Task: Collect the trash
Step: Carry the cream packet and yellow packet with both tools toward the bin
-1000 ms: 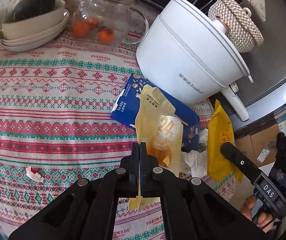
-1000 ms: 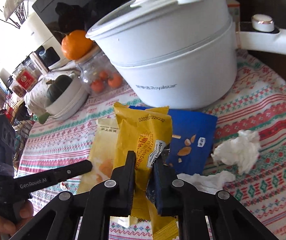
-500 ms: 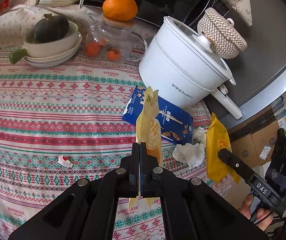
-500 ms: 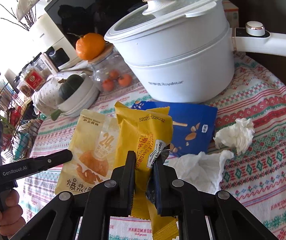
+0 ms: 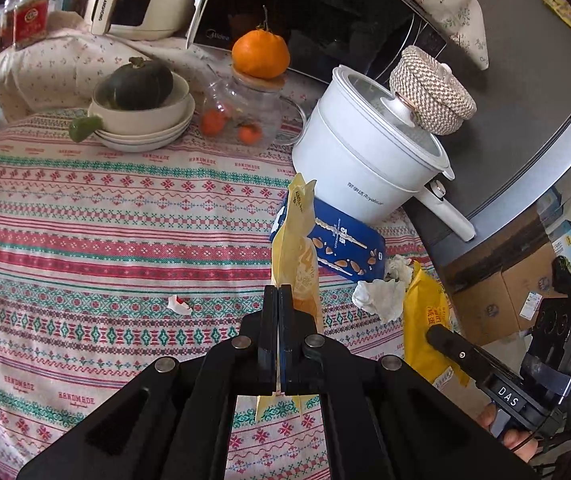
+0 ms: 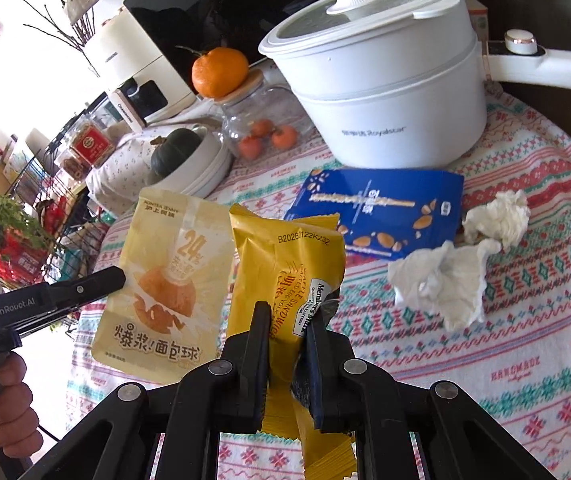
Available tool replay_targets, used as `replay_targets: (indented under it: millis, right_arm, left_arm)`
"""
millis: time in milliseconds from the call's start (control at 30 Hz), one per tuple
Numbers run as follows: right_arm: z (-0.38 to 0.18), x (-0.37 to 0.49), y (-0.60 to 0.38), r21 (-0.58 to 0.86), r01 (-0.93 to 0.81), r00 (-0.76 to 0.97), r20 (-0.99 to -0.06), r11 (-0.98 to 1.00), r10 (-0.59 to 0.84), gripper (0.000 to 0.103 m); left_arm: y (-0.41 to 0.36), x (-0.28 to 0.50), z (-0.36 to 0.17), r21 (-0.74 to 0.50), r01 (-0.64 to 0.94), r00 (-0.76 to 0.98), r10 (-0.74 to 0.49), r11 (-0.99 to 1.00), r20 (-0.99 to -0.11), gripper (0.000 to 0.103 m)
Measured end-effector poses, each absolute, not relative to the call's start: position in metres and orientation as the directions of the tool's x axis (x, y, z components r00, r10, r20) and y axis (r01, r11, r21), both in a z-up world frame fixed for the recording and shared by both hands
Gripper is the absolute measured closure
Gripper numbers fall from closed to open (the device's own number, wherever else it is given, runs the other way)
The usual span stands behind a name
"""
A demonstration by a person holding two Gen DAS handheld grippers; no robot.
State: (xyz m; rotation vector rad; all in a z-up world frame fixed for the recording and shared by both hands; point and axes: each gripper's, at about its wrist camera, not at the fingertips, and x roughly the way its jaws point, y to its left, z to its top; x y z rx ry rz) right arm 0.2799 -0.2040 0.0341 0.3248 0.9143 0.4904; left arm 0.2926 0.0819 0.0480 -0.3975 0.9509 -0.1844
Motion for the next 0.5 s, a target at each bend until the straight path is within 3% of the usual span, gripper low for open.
replay_targets:
  millis: [233, 500]
  right_arm:
    - [0.039, 0.254, -0.208, 0.494, -0.231, 0.537, -0.654, 0.838, 0.533, 0.089]
    - [0.039, 0.222, -0.213, 0.514, -0.208, 0.541, -0.649, 0.833, 0.535, 0.089]
  left_arm:
    - [0.084, 0.276, 0.055, -0.348, -0.008, 0.592, -0.276, 0.937, -0.757, 0.103]
    - [0.084, 0.253, 0.071, -0.369, 0.022, 0.604, -0.307, 0.929, -0.736, 0.103]
